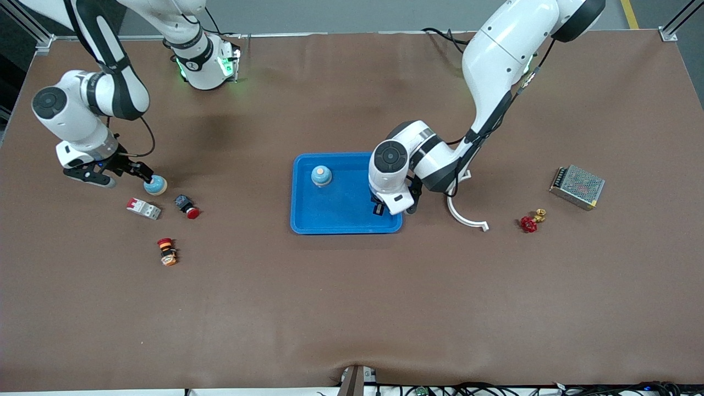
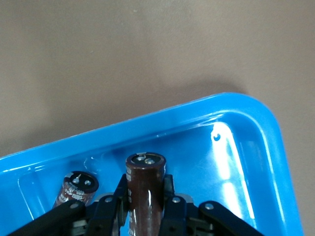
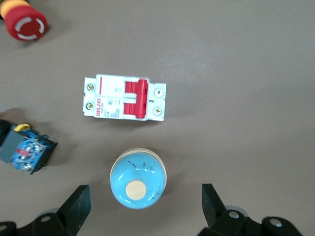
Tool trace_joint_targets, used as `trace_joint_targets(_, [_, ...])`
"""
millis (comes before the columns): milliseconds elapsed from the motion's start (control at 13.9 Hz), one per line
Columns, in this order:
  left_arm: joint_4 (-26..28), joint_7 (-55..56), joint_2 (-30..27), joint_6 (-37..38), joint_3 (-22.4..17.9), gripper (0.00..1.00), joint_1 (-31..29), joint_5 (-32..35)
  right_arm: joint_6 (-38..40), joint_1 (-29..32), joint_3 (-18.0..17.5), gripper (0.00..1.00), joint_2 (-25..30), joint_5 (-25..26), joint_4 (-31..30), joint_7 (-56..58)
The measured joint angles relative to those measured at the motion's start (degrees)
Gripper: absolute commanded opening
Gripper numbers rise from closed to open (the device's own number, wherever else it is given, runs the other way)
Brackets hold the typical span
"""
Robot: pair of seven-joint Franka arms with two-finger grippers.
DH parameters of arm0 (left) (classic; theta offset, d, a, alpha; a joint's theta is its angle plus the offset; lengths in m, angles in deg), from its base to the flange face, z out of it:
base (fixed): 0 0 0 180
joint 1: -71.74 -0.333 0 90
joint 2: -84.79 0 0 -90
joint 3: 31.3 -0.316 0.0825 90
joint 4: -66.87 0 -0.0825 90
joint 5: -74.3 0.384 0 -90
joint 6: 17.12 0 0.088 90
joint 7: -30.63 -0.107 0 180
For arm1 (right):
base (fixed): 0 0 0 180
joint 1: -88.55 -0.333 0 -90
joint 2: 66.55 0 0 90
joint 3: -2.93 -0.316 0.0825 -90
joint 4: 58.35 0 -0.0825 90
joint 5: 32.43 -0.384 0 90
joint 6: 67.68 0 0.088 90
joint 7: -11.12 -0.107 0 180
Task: Place electrolytic capacitor and blue bell in tray
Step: 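Grasp the second blue bell while the left gripper carries the capacitor to the tray, then release the capacitor in the tray while the right gripper lifts the bell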
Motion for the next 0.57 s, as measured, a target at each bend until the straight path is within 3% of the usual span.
trace_joint_targets(72, [0.00,0.02,0.21,0.00,0.00,0.33,0.19,0.00,-1.75,0.04,0.00,1.00,-1.65,0.00,-0.28,-0.02])
trace_joint_targets(144, [0.00,0.06,0.46,0.00,-0.01,0.67,0.31,0.00,-2.75,0.04,-0.03,1.00,-2.92,0.00,-0.40,-0.02])
trace_joint_targets(215, [0.00,0.07,0.69,-0.02,-0.02,0.91,0.31,0.00,-3.20,0.04,-0.07,1.00,-3.76,0.00,-0.44,-0.03])
trace_joint_targets(287, [-0.03,0.07,0.84,-0.04,-0.08,1.00,0.31,0.00,-3.37,0.04,-0.10,1.00,-4.21,0.00,-0.48,-0.03])
trace_joint_targets(575, [-1.43,-0.29,0.84,-0.20,-0.31,1.00,0.02,0.00,-3.43,0.04,-0.19,1.00,-4.74,0.00,-0.80,-0.04])
